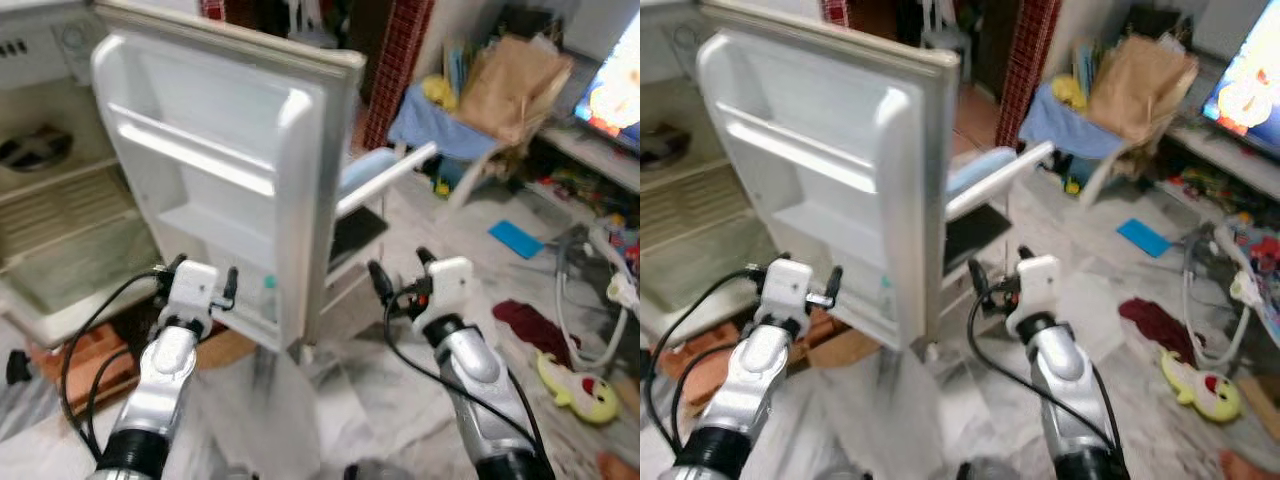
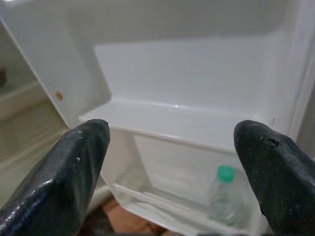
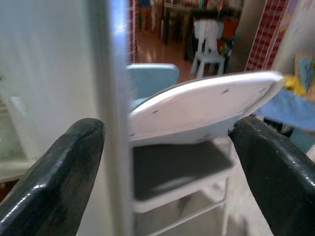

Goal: Restocking fridge

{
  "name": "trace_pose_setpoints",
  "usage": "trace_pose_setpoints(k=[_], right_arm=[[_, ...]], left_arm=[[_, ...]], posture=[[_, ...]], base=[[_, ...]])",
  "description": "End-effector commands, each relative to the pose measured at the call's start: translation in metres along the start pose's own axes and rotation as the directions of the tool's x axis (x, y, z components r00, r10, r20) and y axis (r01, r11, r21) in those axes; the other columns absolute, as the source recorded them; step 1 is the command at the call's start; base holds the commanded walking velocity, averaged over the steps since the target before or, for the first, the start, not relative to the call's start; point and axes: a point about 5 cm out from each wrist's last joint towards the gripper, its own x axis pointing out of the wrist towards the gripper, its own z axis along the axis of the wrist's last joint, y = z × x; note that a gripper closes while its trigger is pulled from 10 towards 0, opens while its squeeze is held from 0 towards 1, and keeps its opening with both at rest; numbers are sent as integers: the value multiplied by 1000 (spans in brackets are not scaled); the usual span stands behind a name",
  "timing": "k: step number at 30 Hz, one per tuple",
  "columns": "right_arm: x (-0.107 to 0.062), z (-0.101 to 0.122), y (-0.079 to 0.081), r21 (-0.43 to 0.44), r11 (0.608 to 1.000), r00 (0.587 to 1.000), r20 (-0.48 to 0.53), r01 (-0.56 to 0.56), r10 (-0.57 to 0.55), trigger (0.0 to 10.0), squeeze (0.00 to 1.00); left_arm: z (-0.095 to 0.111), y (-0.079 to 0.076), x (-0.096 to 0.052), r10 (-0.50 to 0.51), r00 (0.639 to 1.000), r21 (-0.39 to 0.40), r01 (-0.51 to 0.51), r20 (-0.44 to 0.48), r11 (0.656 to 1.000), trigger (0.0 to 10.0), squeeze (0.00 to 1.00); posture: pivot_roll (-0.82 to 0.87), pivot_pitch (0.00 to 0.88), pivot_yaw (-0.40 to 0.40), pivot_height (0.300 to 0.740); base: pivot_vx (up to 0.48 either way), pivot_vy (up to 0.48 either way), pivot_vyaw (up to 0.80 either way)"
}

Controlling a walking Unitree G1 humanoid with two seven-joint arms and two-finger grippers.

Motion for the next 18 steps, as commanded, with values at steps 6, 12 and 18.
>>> trace_pose_setpoints(k=[6,12,18], right_arm=[[8,3,-2,-51,999,1000,16,-15,16,10000,0],[23,15,-3,-47,999,998,60,-21,24,10000,0],[25,17,-8,-43,999,997,79,9,-5,10000,0]], left_arm=[[-7,5,-8,22,999,-44,-23,-34,999,10000,0],[-4,21,-6,94,995,-78,-96,-32,992,10000,0],[-6,29,-10,116,992,-103,-120,-45,987,10000,0]], posture=[[0,0,-30,740],[7,0,-33,740],[13,0,-32,740]], base=[[0,0,795],[0,0,791],[0,0,788]])
